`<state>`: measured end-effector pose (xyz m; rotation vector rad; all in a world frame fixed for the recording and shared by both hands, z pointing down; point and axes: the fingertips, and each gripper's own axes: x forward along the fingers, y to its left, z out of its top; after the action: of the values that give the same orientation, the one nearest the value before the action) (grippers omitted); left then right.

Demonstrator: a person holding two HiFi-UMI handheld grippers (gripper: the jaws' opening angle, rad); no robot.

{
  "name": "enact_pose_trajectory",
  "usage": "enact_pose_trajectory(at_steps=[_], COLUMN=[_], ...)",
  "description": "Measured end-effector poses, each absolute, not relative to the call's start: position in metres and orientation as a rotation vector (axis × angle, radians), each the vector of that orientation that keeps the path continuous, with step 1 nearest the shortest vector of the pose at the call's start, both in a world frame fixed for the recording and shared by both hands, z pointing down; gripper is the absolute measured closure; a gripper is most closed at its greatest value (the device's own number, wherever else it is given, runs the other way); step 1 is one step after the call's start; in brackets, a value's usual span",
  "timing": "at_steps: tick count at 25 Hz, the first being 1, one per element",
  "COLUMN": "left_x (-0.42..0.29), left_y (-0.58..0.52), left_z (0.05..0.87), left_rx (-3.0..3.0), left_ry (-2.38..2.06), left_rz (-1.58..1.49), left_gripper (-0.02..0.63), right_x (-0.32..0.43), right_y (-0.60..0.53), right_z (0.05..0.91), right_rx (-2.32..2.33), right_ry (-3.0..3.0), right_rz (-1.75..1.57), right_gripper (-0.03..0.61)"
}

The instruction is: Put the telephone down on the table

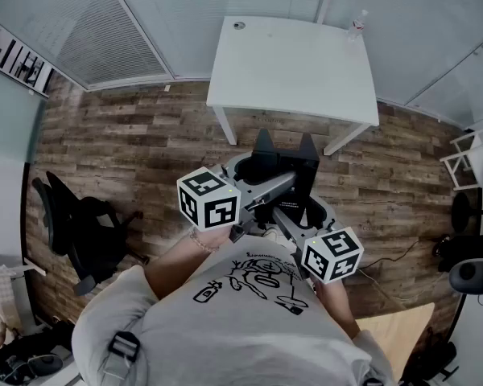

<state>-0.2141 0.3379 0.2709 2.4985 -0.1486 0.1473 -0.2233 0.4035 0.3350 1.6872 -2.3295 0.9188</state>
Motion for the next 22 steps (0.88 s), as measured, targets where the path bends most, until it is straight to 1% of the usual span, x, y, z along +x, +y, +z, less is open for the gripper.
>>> enact_pose_trajectory(at_steps=[15,22], left_x=[-0.154,-0.145], left_y=[0.372,0.378], left_z=[0.276,0.287], left_rx=[2.479,2.452], left_ry=[-0.168,-0.188], left_rz=[0.147,0.156], left_gripper=[0.330,0.330], right_x=[-0.162,-0.153], right_y=[0.439,0.447], right_z=[0.338,0.348], right_rx=[1.665,1.632], right_ry=[-2.331,-2.332], right_rz=[0.935,0.964], right_gripper=[0.298,0.298])
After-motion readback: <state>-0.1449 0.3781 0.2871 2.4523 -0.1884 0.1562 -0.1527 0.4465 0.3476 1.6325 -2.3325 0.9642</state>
